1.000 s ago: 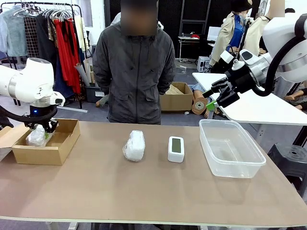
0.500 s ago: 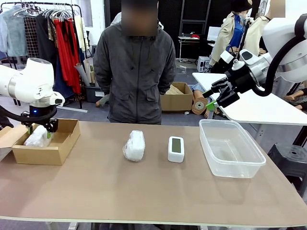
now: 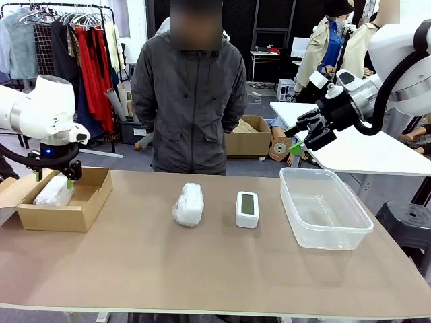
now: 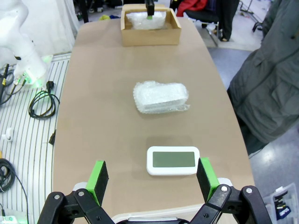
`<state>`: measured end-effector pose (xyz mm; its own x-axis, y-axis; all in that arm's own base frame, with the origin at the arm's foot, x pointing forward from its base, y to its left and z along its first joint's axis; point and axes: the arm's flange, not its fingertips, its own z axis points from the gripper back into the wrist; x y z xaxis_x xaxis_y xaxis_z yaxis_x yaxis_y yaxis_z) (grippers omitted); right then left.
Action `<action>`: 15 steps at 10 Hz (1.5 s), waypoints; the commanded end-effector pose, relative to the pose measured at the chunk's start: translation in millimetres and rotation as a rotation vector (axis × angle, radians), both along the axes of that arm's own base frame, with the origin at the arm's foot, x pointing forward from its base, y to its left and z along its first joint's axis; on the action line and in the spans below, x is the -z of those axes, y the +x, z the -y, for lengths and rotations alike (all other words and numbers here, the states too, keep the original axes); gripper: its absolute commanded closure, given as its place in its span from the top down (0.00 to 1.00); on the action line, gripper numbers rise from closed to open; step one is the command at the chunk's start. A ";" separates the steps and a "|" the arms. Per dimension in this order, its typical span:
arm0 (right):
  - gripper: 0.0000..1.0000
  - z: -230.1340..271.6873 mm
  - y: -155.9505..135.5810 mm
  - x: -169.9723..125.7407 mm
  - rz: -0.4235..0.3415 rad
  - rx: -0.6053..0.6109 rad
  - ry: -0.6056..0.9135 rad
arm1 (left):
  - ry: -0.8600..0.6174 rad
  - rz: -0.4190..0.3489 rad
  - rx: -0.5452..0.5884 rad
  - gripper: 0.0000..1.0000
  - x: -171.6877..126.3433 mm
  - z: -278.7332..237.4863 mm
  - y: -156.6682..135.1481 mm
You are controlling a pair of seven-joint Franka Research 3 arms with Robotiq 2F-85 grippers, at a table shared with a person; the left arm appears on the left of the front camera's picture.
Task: Separate and place wrapped and unwrapped clocks.
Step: If the picked Digital clock is wrapped, place it in the Package Box ; if not, place it in the Organizing box, then pick up the Digital clock indicated by the person.
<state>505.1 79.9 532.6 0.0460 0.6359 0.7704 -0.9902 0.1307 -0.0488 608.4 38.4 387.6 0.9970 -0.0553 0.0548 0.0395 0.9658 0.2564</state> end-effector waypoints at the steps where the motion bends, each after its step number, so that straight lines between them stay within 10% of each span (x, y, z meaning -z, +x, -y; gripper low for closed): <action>1: 1.00 -0.2 -0.5 -2.6 0.006 -0.003 0.004 | 0.029 0.002 -0.034 1.00 -20.0 0.1 -4.6; 15: 1.00 -0.2 -0.5 -2.6 0.006 -0.003 0.004 | -0.153 -0.043 -0.018 1.00 -64.4 5.3 -17.3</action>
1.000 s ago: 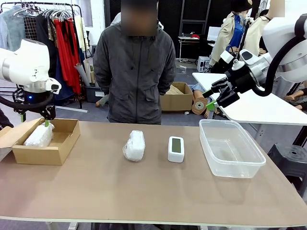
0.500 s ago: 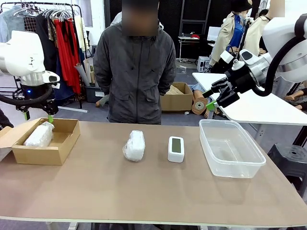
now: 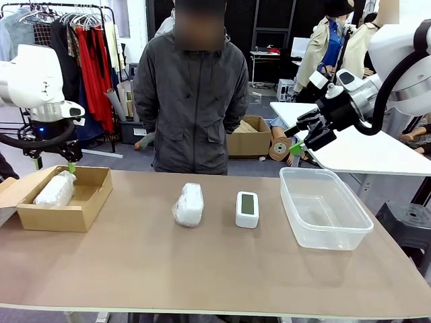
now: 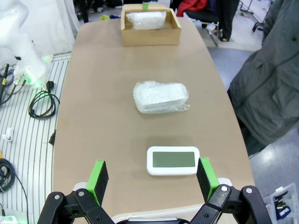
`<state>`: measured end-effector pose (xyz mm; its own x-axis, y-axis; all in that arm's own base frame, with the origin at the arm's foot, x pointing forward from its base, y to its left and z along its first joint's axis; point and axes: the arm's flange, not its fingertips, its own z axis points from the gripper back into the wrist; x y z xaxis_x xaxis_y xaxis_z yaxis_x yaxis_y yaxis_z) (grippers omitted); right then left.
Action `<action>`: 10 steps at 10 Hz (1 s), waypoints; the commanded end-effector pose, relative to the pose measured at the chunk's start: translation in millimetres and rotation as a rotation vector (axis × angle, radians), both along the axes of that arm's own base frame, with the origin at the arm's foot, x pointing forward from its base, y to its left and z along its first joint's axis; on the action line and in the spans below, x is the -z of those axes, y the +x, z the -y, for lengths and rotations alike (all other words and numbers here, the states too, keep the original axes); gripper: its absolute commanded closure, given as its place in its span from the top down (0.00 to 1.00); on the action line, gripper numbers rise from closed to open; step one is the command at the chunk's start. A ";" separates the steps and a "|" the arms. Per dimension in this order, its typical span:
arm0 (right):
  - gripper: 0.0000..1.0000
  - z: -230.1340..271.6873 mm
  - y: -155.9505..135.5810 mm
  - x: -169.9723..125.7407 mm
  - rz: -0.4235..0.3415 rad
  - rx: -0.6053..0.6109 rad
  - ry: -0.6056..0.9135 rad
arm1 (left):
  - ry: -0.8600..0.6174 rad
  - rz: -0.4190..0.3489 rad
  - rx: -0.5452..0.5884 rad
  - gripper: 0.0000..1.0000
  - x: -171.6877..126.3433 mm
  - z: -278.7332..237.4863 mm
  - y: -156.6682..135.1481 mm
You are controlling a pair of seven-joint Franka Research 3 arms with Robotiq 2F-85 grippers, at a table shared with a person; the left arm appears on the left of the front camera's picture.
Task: Separate and place wrapped and unwrapped clocks.
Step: Pick up the Digital clock indicated by the person.
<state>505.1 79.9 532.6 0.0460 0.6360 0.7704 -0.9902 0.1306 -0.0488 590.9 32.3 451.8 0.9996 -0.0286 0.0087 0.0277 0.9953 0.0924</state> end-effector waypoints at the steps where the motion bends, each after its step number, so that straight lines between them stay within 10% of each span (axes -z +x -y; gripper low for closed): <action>1: 1.00 -0.2 -0.5 -2.6 0.006 -0.003 0.004 | 0.012 0.010 0.003 1.00 -0.3 -0.8 0.2; 6: 1.00 -0.2 -0.5 -2.6 0.006 -0.003 0.004 | -0.154 0.013 0.178 1.00 -24.4 9.7 -11.9; 10: 1.00 -0.2 -0.5 -2.6 0.006 -0.003 0.004 | -0.515 0.111 0.554 1.00 -69.2 12.3 -19.7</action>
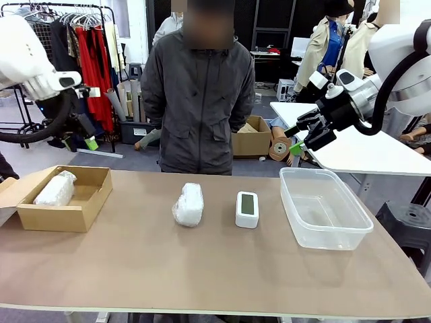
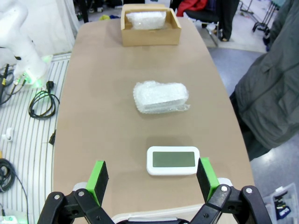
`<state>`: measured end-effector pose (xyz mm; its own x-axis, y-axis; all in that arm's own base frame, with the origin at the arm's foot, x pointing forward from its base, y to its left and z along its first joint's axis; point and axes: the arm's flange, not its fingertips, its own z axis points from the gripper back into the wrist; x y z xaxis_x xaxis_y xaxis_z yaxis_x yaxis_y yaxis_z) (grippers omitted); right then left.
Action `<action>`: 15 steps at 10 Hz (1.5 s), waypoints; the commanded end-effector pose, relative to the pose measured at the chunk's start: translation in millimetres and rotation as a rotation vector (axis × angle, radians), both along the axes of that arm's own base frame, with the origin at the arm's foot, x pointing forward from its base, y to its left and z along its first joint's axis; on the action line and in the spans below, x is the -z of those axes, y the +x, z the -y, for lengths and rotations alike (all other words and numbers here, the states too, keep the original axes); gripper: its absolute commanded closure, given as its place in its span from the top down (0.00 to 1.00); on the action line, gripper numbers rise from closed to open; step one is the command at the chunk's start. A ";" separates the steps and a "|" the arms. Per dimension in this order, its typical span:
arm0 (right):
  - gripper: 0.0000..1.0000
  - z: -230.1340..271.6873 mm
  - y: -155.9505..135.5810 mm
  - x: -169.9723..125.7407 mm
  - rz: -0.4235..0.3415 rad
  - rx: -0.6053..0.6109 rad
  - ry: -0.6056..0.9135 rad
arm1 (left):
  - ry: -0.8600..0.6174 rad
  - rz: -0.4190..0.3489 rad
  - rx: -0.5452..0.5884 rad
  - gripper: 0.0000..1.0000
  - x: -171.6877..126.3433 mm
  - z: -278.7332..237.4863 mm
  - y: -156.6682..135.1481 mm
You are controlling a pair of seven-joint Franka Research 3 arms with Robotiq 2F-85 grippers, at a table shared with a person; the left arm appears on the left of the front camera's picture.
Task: Separate and place wrapped and unwrapped clocks.
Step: Pick up the Digital clock indicated by the person.
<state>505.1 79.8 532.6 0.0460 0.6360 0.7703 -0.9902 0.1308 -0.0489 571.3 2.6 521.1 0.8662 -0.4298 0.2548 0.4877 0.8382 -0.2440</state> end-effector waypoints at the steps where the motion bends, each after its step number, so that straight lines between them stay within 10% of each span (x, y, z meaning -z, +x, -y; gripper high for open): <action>1: 1.00 -0.3 -0.5 -2.5 0.006 -0.003 0.004 | -0.179 0.002 0.192 1.00 -12.9 -21.3 -4.2; 10: 1.00 -0.3 -0.5 -2.5 0.006 -0.003 0.004 | -0.310 0.620 0.802 1.00 -71.9 -3.0 -38.9; 14: 1.00 -0.3 -0.5 -2.5 0.006 -0.003 0.004 | -0.268 0.677 0.973 1.00 -75.8 1.7 -61.2; 15: 1.00 -0.3 -0.5 -2.5 0.006 -0.003 0.004 | -0.308 0.573 0.849 1.00 -78.0 2.0 -53.2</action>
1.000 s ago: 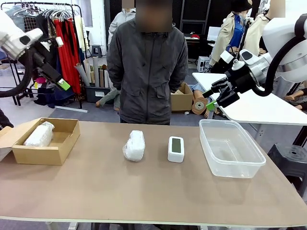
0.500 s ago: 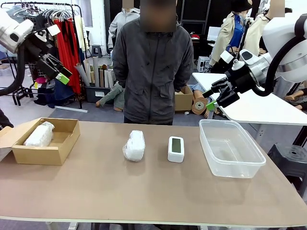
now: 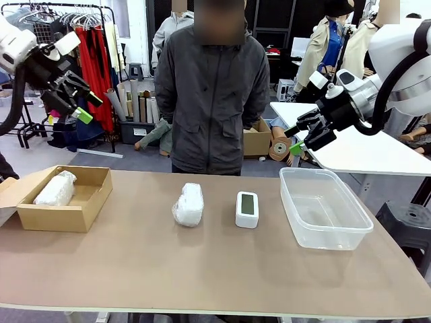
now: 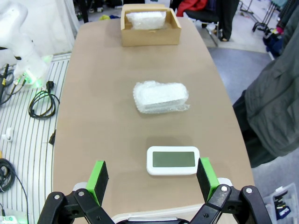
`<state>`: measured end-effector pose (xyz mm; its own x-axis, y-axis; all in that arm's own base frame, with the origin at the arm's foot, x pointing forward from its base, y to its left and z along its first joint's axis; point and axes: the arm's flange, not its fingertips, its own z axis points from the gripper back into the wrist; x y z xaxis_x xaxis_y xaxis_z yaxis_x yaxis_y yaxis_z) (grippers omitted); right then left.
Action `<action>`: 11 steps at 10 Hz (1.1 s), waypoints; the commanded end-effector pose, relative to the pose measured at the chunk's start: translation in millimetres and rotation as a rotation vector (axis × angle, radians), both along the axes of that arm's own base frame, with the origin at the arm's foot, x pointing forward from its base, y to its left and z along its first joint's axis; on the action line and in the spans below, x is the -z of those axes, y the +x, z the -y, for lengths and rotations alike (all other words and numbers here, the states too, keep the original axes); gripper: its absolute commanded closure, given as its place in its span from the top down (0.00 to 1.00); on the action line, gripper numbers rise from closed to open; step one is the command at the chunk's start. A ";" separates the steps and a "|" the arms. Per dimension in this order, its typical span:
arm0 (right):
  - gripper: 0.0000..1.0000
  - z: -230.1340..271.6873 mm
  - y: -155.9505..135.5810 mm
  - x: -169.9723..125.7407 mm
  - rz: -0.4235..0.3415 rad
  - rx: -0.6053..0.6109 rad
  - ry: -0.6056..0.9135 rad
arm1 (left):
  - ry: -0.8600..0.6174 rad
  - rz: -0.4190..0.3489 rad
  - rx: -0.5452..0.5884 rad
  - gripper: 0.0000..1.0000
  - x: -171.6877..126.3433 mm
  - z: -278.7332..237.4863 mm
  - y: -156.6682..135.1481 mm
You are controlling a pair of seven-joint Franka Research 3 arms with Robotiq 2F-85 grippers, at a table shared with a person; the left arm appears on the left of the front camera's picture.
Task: Separate and place wrapped and unwrapped clocks.
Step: Pick up the Digital clock indicated by the person.
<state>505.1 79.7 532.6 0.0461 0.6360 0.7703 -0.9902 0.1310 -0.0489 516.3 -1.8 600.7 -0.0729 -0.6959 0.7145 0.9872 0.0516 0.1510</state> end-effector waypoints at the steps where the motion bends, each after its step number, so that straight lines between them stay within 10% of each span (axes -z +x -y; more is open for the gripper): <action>1: 1.00 -0.4 -0.5 -2.5 0.006 -0.003 0.005 | 0.007 0.031 0.015 1.00 -2.7 0.8 2.1; 11: 1.00 -0.4 -0.5 -2.5 0.006 -0.003 0.005 | 0.062 0.038 0.029 1.00 31.0 48.6 -20.9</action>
<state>505.1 79.7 532.6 0.0462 0.6360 0.7703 -0.9902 0.1310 -0.0489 505.9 -45.7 578.2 -0.1101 -0.7273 0.6774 0.9860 0.0059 0.1666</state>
